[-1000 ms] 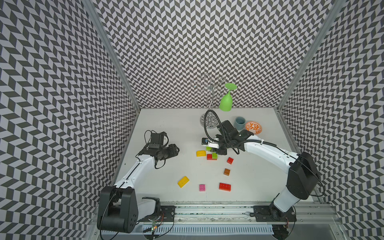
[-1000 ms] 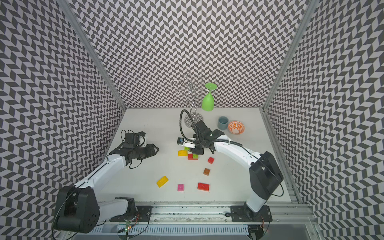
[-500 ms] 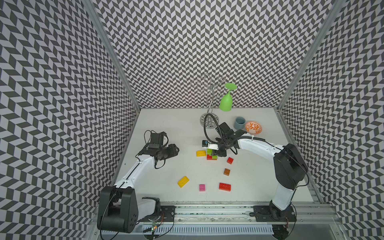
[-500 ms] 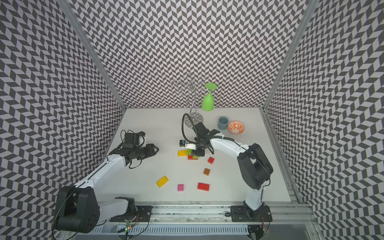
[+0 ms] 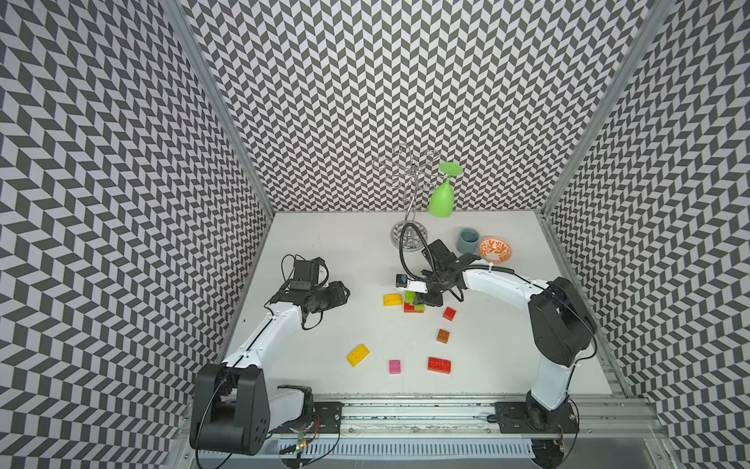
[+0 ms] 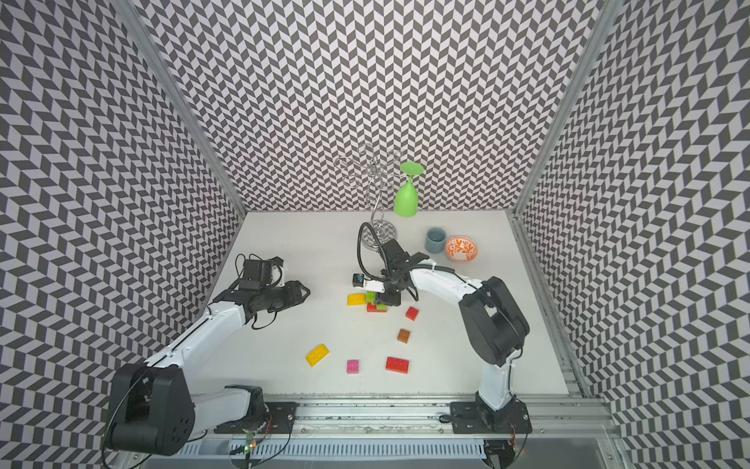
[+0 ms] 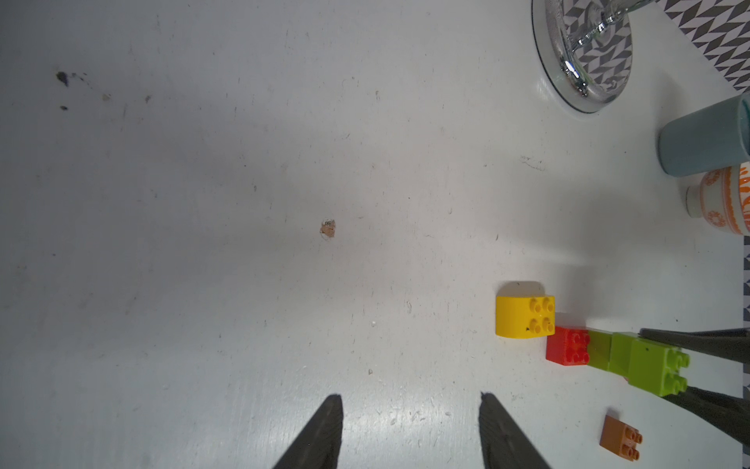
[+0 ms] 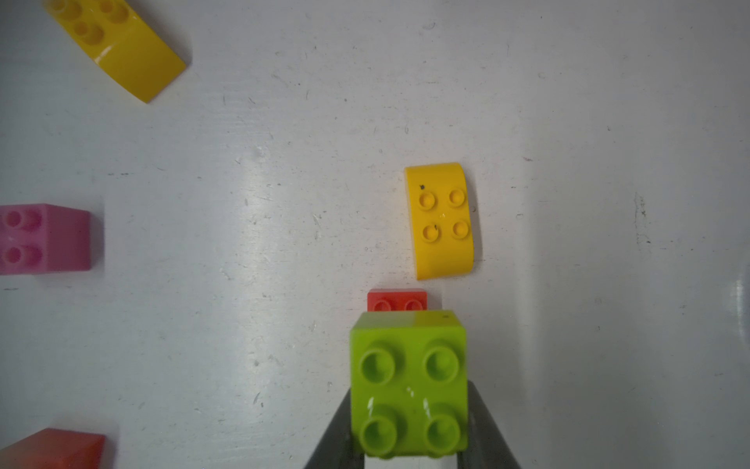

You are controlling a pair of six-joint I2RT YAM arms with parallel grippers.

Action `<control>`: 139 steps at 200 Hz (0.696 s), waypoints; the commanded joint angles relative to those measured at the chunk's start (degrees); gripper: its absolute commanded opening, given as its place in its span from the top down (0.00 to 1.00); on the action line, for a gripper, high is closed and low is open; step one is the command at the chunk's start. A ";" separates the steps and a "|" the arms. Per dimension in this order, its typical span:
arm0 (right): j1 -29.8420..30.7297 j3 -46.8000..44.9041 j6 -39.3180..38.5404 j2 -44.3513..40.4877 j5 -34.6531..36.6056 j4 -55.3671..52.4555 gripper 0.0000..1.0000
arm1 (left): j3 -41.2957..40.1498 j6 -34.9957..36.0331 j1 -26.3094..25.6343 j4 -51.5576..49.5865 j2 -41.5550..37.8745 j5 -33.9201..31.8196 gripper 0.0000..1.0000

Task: Assemble the letter s with lego
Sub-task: Assemble the lego brick with the lego brick.

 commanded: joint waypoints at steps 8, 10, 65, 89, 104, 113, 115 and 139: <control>-0.37 -0.45 -1.06 1.18 -1.55 0.56 0.90 | -0.60 0.37 0.33 1.23 -0.43 0.37 0.44; -0.35 -0.44 -1.05 1.30 -1.48 0.49 0.90 | -0.57 0.36 0.34 1.24 -0.44 0.37 0.44; -0.32 -0.95 -0.97 2.04 -2.24 0.03 0.92 | -0.57 0.41 0.44 1.24 -0.49 0.53 0.44; -0.36 -1.69 -0.91 2.02 -2.42 0.06 0.92 | -0.55 0.36 0.55 1.24 -0.50 0.57 0.44; -0.37 -2.14 -0.83 1.83 -2.42 0.25 0.93 | -0.58 0.35 0.57 1.24 -0.64 0.61 0.44; -0.45 -2.54 -0.82 1.72 -2.51 0.52 0.93 | -0.56 0.41 0.50 1.23 -0.62 0.54 0.44; -0.46 -2.63 -0.83 1.67 -2.51 0.56 0.93 | -0.58 0.37 0.51 1.23 -0.62 0.57 0.44; -0.59 -3.16 -0.66 1.83 -2.69 0.75 0.93 | -0.56 0.39 0.59 1.33 -0.66 0.63 0.44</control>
